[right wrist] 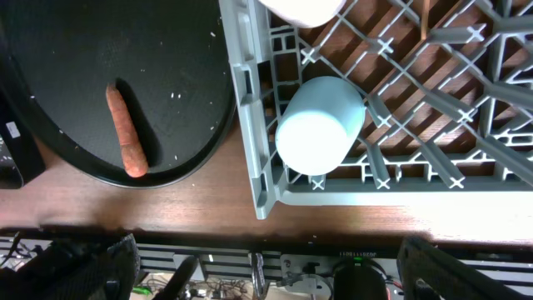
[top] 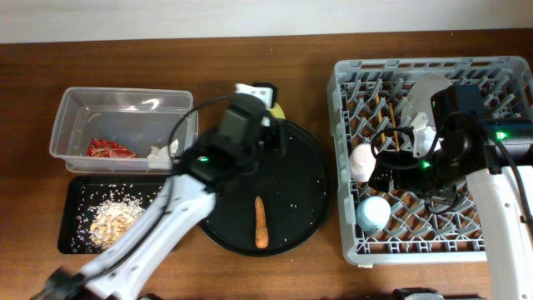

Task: Sort waste into correct bins and load items into the dishwasher rack
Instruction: 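Set the empty yellow bowl back on the round tray with left gripper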

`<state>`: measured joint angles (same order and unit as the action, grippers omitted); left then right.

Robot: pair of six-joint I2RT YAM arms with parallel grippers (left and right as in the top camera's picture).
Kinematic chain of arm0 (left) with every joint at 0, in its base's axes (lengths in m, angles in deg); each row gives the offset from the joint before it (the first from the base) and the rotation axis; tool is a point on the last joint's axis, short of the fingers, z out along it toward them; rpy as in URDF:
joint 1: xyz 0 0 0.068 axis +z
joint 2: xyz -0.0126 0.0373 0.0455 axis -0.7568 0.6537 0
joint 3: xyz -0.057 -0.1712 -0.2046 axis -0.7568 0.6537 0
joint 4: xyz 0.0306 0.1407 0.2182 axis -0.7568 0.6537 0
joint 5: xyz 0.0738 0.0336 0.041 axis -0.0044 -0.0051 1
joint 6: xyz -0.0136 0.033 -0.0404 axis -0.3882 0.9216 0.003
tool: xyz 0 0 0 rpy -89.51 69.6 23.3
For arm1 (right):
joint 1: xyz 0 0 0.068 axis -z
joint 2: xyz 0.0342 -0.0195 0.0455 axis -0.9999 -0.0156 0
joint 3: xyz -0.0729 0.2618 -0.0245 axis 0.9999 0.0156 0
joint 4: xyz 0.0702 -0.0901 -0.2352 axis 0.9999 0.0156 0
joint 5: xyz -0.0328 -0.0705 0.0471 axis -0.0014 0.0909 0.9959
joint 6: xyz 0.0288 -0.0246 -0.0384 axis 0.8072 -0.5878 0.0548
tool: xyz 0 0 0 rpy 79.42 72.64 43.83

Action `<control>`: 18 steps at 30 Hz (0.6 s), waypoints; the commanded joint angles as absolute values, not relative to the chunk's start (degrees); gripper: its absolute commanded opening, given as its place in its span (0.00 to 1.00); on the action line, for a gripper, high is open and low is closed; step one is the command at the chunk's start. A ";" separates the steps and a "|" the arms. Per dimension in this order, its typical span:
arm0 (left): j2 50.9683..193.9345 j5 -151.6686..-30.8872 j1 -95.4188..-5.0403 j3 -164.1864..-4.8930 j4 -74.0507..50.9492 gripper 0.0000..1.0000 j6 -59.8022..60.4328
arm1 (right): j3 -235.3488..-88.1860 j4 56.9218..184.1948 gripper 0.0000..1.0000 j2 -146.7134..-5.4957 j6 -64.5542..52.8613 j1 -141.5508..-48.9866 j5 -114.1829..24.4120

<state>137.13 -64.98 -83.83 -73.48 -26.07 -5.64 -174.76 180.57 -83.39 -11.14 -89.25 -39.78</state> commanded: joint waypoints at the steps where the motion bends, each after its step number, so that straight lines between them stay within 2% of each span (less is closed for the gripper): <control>1: 145.70 -55.65 -87.29 -74.14 -28.65 0.00 -3.43 | -174.76 180.52 0.98 -83.46 -11.29 -89.09 -39.48; 6: 153.15 -55.69 -87.27 -74.14 -32.83 0.00 -3.41 | -174.76 180.52 0.98 -83.46 -11.29 -89.09 -39.48; 15: 158.29 -55.67 -87.27 -74.14 -34.51 0.00 -3.43 | -174.76 180.52 0.98 -83.46 -11.29 -89.09 -39.48; 16: 158.33 -55.67 -87.27 -74.14 -34.42 0.06 -3.37 | -174.76 180.52 0.99 -83.46 -11.29 -89.09 -39.48; 17: 158.24 -55.69 -87.27 -74.18 -34.51 0.30 -1.99 | -174.76 180.52 0.98 -83.46 -11.29 -89.09 -39.48; 18: 158.24 -55.69 -87.27 -74.27 -34.60 0.45 -1.01 | -174.76 180.52 0.98 -83.46 -11.29 -89.09 -39.48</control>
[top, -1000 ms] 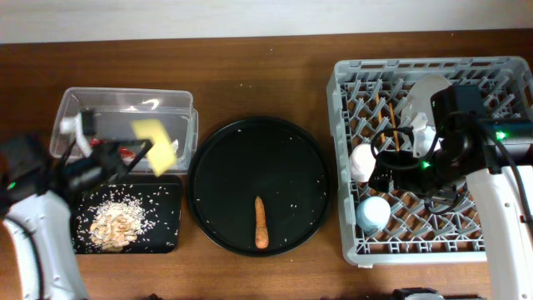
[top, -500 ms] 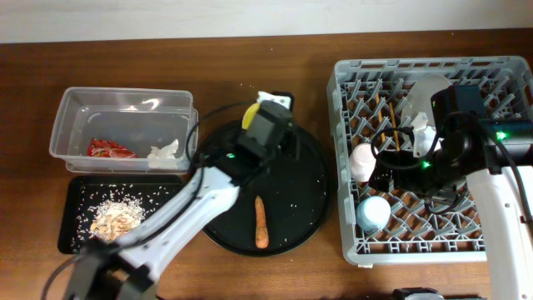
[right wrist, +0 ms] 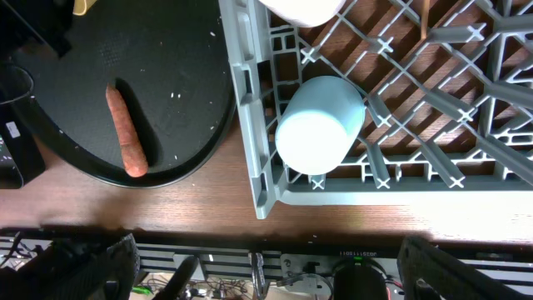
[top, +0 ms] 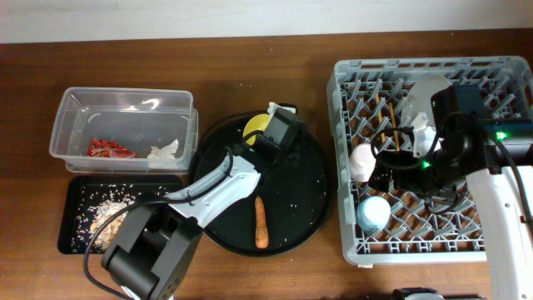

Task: Sort waste into correct bins and load items into the dishwasher rack
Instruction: 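Set the empty yellow bowl back on the round tray with left gripper, then pick the carrot off the round tray and drop it on the black tray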

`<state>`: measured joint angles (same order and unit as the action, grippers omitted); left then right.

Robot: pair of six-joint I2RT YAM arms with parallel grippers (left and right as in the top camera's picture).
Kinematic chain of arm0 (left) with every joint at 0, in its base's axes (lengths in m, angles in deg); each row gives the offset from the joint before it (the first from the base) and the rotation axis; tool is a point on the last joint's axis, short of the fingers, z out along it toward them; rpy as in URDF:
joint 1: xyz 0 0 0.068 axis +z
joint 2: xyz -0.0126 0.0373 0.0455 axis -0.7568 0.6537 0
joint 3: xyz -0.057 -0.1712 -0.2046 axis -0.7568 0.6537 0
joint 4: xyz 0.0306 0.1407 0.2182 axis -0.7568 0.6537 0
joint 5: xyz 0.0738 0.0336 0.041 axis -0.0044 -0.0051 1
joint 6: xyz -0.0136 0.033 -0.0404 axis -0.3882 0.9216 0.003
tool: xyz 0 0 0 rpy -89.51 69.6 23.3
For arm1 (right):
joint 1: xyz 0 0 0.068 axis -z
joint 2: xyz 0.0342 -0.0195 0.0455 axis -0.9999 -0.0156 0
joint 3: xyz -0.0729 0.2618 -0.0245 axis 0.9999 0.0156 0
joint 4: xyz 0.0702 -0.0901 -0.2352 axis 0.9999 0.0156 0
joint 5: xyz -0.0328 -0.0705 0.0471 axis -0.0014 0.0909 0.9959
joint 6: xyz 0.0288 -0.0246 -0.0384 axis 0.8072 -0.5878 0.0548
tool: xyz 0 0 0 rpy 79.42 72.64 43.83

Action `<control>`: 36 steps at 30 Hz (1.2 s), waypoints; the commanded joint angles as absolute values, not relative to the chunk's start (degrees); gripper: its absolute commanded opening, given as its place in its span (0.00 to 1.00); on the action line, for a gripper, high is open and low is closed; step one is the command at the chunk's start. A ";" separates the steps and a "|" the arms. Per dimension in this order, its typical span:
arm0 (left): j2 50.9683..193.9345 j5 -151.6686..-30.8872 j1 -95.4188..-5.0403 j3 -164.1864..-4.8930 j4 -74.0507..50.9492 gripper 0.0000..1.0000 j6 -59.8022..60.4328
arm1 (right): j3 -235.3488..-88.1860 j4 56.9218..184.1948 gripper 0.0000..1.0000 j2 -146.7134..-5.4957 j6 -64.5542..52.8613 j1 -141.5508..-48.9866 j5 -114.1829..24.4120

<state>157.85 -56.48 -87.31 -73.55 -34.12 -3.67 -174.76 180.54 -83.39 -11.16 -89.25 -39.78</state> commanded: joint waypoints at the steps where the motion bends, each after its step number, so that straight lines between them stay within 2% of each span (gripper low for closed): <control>1: 158.09 -55.69 -87.27 -74.55 -34.58 0.56 -0.33 | -174.76 180.52 0.98 -83.46 -11.29 -89.09 -39.48; 3: 156.12 -55.69 -87.27 -75.73 -33.11 0.66 0.50 | -174.76 180.52 0.98 -83.46 -11.29 -89.09 -39.48; 5: 153.56 -55.78 -87.29 -75.88 -30.80 0.66 0.44 | -174.76 180.50 0.98 -83.46 -11.29 -89.09 -39.48; 9: 146.05 -57.03 -87.59 -75.91 -13.64 0.66 0.39 | -174.76 180.52 0.98 -83.46 -11.29 -89.09 -39.48; 14: 146.61 -68.11 -88.69 -74.90 6.82 0.66 0.15 | -174.76 180.52 0.98 -83.46 -11.29 -89.09 -39.48; 17: 147.86 -68.42 -91.48 -71.03 7.26 0.70 -2.06 | -174.76 180.52 0.98 -83.46 -11.29 -89.09 -39.48; 21: 148.06 -69.01 -94.61 -64.93 3.96 0.70 -4.88 | -174.76 180.50 0.98 -83.46 -11.29 -89.09 -39.48; 32: 151.44 -69.97 -95.40 -60.15 0.28 0.70 -9.05 | -174.76 180.52 0.98 -83.46 -11.29 -89.09 -39.48; 33: 151.84 -70.16 -95.40 -60.15 0.26 0.67 -9.05 | -174.76 180.52 0.98 -83.46 -11.29 -89.09 -39.48; 35: 151.84 -70.16 -95.40 -60.17 0.26 0.41 -9.05 | -174.76 180.52 0.98 -83.46 -11.29 -89.09 -39.48; 36: 151.84 -70.19 -95.40 -60.17 0.26 0.32 -9.05 | -174.76 180.52 0.98 -83.46 -11.29 -89.09 -39.48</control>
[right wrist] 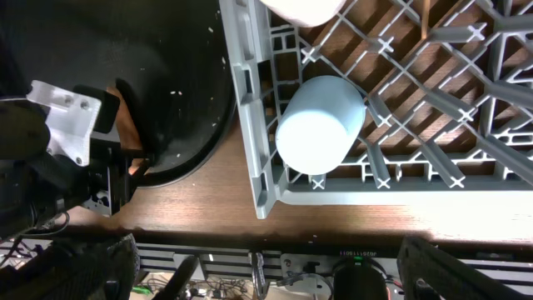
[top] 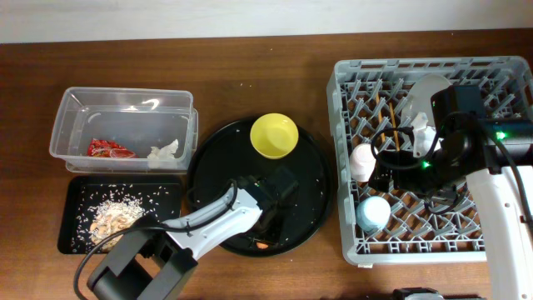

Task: Sort waste into correct bins and load items into the dishwasher rack
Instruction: 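Pick the carrot off the round tray and drop it on the black tray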

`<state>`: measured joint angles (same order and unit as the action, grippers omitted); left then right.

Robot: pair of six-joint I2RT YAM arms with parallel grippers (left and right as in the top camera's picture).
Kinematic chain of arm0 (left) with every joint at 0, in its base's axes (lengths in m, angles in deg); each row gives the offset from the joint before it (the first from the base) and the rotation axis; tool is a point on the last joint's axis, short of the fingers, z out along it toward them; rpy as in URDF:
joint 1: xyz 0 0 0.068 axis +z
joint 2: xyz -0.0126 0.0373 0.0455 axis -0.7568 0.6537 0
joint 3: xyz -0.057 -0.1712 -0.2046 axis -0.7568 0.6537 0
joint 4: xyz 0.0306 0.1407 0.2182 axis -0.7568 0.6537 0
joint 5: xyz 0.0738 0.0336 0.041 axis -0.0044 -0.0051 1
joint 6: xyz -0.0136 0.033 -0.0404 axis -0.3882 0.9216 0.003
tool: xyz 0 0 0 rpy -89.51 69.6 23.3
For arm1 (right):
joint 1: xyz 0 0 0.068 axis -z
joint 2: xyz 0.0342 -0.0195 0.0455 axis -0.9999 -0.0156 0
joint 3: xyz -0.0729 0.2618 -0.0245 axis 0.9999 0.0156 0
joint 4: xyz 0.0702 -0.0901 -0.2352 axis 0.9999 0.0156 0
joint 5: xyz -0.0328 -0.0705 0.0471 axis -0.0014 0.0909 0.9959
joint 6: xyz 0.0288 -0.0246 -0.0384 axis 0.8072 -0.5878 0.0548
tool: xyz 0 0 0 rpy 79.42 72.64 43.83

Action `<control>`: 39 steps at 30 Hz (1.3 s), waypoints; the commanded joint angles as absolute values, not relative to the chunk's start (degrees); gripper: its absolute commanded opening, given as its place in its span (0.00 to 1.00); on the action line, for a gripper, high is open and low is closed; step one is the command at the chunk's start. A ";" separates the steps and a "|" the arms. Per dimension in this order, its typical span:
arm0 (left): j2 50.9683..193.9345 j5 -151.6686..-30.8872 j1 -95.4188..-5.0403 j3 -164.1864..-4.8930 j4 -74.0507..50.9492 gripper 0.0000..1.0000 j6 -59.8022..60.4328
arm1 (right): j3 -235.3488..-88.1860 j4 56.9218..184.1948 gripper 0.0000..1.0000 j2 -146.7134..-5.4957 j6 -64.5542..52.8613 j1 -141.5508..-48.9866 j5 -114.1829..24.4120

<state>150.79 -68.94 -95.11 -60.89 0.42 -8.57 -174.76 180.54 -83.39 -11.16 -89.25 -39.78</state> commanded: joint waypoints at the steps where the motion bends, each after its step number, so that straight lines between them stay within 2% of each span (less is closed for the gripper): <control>1: 151.84 -70.21 -95.40 -60.28 0.33 0.26 -9.05 | -174.76 180.52 0.98 -83.46 -11.29 -89.09 -39.48; 6: 151.71 -69.55 -95.05 -62.42 3.13 0.04 -8.98 | -174.76 180.52 0.98 -83.46 -11.29 -89.09 -39.48; 10: 149.13 -58.21 -90.04 -70.38 11.78 0.00 -8.83 | -174.76 180.52 0.98 -83.46 -11.29 -89.09 -39.48; 12: 145.06 -55.87 -84.38 -74.64 16.17 0.00 -8.83 | -174.76 180.52 0.98 -83.46 -11.29 -89.09 -39.48; 18: 137.65 -54.56 -64.99 -74.66 19.82 0.00 -12.83 | -174.76 180.52 0.99 -83.46 -11.29 -89.09 -39.48; 22: 137.65 -54.56 -55.38 -69.26 16.37 0.00 -17.71 | -174.76 180.52 0.98 -83.46 -11.29 -89.09 -39.48; 30: 137.65 -54.84 -36.45 -58.64 7.91 0.01 -17.71 | -174.76 180.52 0.98 -83.46 -11.29 -89.09 -39.48; 35: 137.67 -58.60 -30.11 -53.28 2.69 0.13 -17.68 | -174.76 180.52 0.98 -83.46 -11.29 -89.09 -39.48; 38: 137.67 -59.83 -29.72 -53.24 2.43 0.15 -17.68 | -174.76 180.52 0.99 -83.46 -11.29 -89.09 -39.48; 39: 137.67 -59.83 -29.72 -53.24 2.21 0.18 -17.68 | -174.76 180.52 0.98 -83.46 -11.29 -89.09 -39.48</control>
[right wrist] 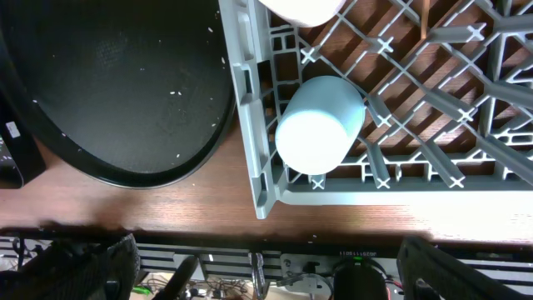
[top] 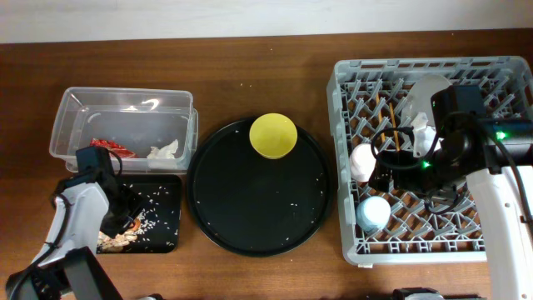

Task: Sort waste into correct bins and load items into the dishwasher rack
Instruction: 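Pick the carrot off the round tray and drop it on the black tray, then reach the right gripper to the yellow bowl and grasp its rim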

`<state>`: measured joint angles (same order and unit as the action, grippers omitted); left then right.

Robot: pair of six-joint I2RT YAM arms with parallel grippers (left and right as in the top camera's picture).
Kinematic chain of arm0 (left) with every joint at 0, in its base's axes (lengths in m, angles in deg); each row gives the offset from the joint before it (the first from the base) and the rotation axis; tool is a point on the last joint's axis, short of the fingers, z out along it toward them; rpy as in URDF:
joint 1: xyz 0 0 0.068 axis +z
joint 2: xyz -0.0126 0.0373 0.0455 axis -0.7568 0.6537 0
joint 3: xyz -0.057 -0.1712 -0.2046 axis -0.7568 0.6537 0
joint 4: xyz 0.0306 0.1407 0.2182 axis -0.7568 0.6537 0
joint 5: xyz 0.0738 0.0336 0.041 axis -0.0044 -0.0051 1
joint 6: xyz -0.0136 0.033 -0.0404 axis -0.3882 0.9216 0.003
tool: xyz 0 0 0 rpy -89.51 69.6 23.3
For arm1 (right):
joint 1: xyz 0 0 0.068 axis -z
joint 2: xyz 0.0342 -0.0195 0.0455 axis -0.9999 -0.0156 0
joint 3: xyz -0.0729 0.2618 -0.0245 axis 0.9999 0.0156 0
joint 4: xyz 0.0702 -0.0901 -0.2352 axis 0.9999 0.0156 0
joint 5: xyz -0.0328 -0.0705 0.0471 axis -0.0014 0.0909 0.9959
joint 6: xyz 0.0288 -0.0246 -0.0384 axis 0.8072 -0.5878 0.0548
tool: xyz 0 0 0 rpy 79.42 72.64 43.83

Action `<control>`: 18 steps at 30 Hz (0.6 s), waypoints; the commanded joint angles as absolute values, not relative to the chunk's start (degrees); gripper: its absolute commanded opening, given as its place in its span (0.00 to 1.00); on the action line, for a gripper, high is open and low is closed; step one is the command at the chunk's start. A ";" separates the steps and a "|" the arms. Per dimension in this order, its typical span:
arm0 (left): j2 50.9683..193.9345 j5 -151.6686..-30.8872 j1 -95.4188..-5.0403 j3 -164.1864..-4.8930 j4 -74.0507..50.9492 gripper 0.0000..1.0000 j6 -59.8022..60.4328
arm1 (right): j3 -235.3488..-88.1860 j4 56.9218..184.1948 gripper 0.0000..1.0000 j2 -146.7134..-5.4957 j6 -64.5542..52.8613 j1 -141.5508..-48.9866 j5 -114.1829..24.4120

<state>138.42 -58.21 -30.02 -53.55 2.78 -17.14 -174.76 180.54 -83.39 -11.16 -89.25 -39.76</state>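
Over the black rectangular scraps tray [top: 162, 192] at the lower left, my left gripper [top: 123, 222] points down, shut on the carrot [top: 133, 223]; only an orange end shows at its tips. Rice scraps [top: 117, 240] lie in that tray. A yellow bowl [top: 273, 135] sits at the back of the round black plate [top: 250, 200], which otherwise holds only rice grains. Above the grey dishwasher rack [top: 346, 242], my right gripper [right wrist: 271, 265] stands open with nothing in it, and a light blue cup [right wrist: 321, 125] is below it.
The clear bin [top: 67, 125] at the back left holds a red wrapper [top: 110, 148] and a crumpled tissue [top: 165, 150]. In the rack are also a white cup [top: 362, 160], chopsticks [top: 391, 117] and a clear lid [top: 425, 92]. The rack's front left corner [right wrist: 258, 204] is close to the plate.
My left gripper was down on the carrot at the front of the round plate. Now it is over the scraps tray with the carrot, and the plate has no carrot. The right arm is unchanged.
The left arm was over the plate's back left, hiding the yellow bowl, with the carrot lying at the plate's front. Then it reached over the bowl at the plate's back. Then the bowl stood uncovered and the gripper was at the carrot. Now the carrot is over the scraps tray.
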 commanded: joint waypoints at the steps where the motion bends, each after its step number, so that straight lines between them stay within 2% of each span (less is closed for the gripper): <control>1: 137.65 -59.89 -29.61 -53.24 2.25 0.41 -17.68 | -174.76 180.52 0.98 -83.46 -11.29 -89.09 -39.48; 2: 137.61 -60.57 -29.61 -53.26 2.49 0.66 -17.62 | -174.76 180.52 0.98 -83.46 -11.29 -89.09 -39.48; 5: 136.69 -64.28 -29.63 -54.88 2.97 0.70 -15.04 | -174.76 180.52 0.98 -83.46 -11.29 -89.09 -39.48; 8: 132.41 -65.12 -29.67 -59.21 6.89 0.70 -13.60 | -174.76 180.52 0.98 -83.46 -11.29 -89.09 -39.48; 11: 126.44 -81.60 -29.67 -61.15 6.75 0.71 -4.11 | -174.76 180.52 0.98 -83.46 -11.29 -89.09 -39.48; 13: 122.75 -89.03 -29.67 -61.17 6.62 0.79 0.70 | -174.76 180.52 0.98 -83.46 -11.29 -89.09 -39.48; 14: 121.30 -88.98 -29.67 -61.17 5.79 0.86 0.65 | -174.76 180.52 0.98 -83.46 -11.29 -89.09 -39.48; 15: 120.30 -88.98 -29.67 -61.17 4.48 0.99 0.59 | -174.76 180.52 0.98 -83.46 -11.29 -89.09 -39.48; 18: 120.12 -88.96 -29.67 -61.17 4.39 0.99 0.41 | -174.76 180.52 0.98 -83.46 -11.29 -89.09 -39.48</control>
<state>120.95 -86.40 -29.91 -60.34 4.55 -1.58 -174.76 180.54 -83.39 -11.16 -89.25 -39.78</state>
